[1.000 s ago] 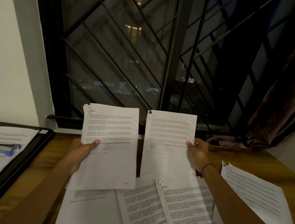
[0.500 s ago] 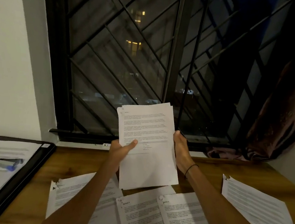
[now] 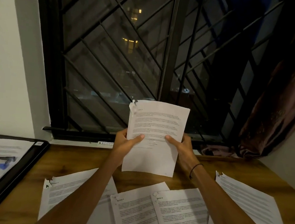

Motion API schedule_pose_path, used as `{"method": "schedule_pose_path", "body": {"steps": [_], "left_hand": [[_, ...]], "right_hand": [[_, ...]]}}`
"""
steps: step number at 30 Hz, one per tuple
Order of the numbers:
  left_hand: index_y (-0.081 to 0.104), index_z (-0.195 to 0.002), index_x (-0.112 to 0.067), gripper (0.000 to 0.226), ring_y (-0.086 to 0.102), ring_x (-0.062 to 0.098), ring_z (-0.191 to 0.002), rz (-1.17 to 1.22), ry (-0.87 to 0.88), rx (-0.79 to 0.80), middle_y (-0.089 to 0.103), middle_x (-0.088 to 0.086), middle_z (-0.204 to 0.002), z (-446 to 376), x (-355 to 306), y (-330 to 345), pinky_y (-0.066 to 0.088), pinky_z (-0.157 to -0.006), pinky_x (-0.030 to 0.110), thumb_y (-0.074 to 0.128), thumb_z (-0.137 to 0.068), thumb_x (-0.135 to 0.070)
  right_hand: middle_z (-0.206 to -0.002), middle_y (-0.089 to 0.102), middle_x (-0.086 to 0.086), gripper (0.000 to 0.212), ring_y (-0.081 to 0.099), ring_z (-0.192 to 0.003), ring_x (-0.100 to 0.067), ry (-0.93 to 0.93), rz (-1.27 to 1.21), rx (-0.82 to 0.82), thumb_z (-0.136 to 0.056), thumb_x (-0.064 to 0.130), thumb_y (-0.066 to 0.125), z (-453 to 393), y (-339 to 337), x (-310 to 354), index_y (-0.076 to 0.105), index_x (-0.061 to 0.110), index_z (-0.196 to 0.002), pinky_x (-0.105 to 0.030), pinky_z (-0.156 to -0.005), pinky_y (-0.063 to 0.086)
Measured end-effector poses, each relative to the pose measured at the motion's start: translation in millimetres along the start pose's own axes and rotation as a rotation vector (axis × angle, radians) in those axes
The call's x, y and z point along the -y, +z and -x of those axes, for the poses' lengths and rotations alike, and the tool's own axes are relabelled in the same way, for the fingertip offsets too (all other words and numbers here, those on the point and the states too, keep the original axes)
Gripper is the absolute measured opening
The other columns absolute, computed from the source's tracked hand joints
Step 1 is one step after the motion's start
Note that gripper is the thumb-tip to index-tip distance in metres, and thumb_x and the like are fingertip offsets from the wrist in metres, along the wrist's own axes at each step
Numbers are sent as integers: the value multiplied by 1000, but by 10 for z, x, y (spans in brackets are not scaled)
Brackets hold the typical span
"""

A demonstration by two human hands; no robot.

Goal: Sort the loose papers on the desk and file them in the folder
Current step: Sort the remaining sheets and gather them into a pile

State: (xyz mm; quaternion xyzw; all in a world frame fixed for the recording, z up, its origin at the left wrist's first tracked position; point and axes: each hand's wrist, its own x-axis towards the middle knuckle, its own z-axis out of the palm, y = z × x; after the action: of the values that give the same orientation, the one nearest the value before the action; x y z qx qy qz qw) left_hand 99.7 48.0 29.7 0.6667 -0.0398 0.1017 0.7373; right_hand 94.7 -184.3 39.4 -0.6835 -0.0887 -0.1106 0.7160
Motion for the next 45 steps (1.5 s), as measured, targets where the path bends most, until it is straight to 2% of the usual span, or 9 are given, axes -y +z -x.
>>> {"method": "schedule_pose_path", "body": {"steps": [4,12,18,23,25,29,36,40,45], "left_hand": [[67,-128,-16,46,70,16,-106,-62,11,17,72,-5,-120,30,16,40,60,-89,33,81,-86,-27],[63,-128,-10,45,69,26,-110,-200,-12,-33,70,5,-122,33,-25,79,58,-96,47,68,-95,-39],[69,-121,-12,33,71,16,-94,-242,-75,40,72,-5,-106,90,79,27,57,-79,30,69,-96,-34],[67,-114,-15,28,68,15,-86,-310,-166,75,71,0,-102,214,292,133,56,-73,31,68,-97,-37],[67,-118,-13,39,71,23,-93,-318,-210,98,73,3,-108,230,336,177,60,-84,42,72,-93,-43],[65,-118,-15,42,72,28,-96,-330,-247,144,74,6,-110,263,366,333,59,-91,52,73,-90,-46],[62,-122,-14,46,70,30,-100,-361,-258,196,71,8,-115,308,419,495,57,-94,54,72,-91,-46],[60,-111,-21,38,70,32,-98,-368,-286,220,71,6,-109,291,478,562,56,-93,56,73,-89,-49],[67,-103,-25,33,73,33,-94,-374,-314,255,75,7,-105,265,513,615,57,-91,56,75,-86,-51]], "right_hand": [[-120,74,1,42,74,-105,-25,1,31,-9,-90,23,79,26,-40,-61,60,23,-127,-55,-92,60],[-125,70,1,26,70,-113,-22,-31,264,-6,-101,30,65,-43,50,-35,60,27,-126,-53,-96,59],[-128,69,10,39,68,-113,-9,-88,530,84,-102,52,55,272,-162,-16,59,30,-133,-39,-96,60],[-131,63,2,60,56,-125,-28,79,898,-178,-95,82,17,441,-480,-253,53,43,-123,-62,-107,43],[-151,47,-14,65,40,-141,-41,244,1224,-287,-98,71,32,528,-644,-321,45,26,-143,-68,-115,28],[-163,21,-29,80,16,-151,-50,635,1442,-152,-98,64,31,794,-809,-524,26,11,-157,-71,-117,13],[-126,62,-16,37,46,-128,-38,384,1320,-197,-94,31,58,956,-1049,-466,57,11,-125,-50,-104,41],[-141,50,-12,56,40,-135,-36,320,1293,-317,-91,33,68,878,-1610,-325,45,18,-139,-48,-110,35],[-152,38,-7,86,32,-145,-38,478,1244,-178,-78,57,80,683,-2306,-469,40,25,-147,-66,-117,24]]}}
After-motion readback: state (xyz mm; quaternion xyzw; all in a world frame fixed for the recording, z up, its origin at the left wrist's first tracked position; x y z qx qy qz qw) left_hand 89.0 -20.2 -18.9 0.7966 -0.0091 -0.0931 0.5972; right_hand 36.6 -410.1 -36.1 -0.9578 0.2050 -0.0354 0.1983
